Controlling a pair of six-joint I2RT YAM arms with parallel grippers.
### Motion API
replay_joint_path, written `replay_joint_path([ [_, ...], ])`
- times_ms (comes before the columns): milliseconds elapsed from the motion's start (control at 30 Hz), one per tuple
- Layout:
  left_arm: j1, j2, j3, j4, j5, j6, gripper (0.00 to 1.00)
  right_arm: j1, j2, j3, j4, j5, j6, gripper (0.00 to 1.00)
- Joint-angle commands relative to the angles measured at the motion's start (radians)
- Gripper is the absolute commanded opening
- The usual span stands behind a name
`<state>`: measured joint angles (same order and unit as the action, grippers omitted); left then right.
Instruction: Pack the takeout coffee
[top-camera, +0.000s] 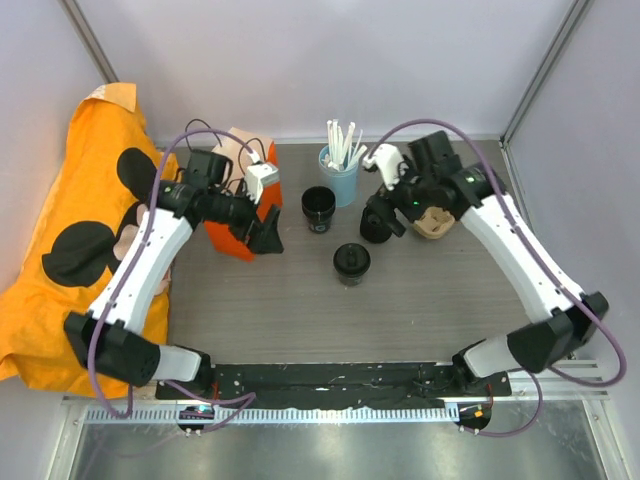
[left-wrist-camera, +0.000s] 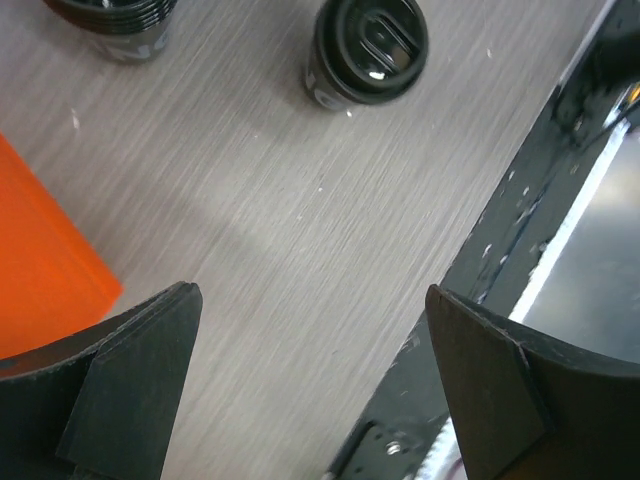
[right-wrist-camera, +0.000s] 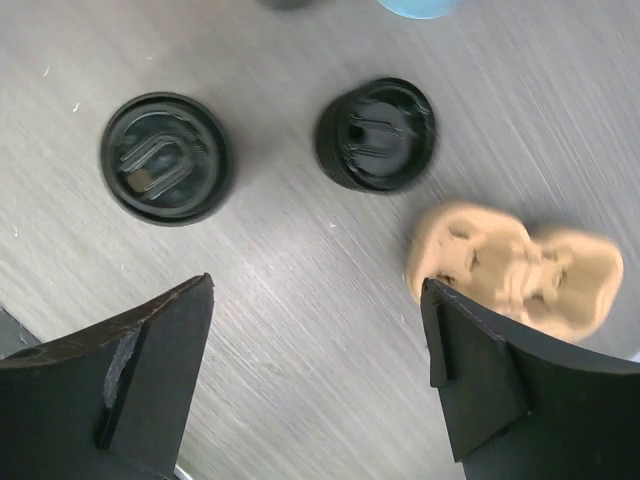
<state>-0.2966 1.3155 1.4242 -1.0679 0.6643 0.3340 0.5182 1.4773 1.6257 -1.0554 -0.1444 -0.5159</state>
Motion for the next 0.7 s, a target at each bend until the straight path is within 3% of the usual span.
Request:
replay_joint_path([
  [0,-0.038,0.103,0.070,0.143,0.006,-0.272,1.00,-0.072,-0.139,-0.093,0.077,-0.087,0.086,0.90],
  [233,-0.240,0.309,0.171,0.198,-0.071,-0.378,1.00,-0.196,-0.233,-0.251,0.178,-0.150,0.206,0.91],
  [400,-0.268,0.462,0.219,0.235,-0.043,-0.431,1.00,-0.262,-0.268,-0.339,0.206,-0.211,0.241,0.91],
  [667,-0.302,0.571,0.259,0.315,-0.016,-0.466,1.00,-0.306,-0.308,-0.372,0.218,-0.250,0.252,0.91],
])
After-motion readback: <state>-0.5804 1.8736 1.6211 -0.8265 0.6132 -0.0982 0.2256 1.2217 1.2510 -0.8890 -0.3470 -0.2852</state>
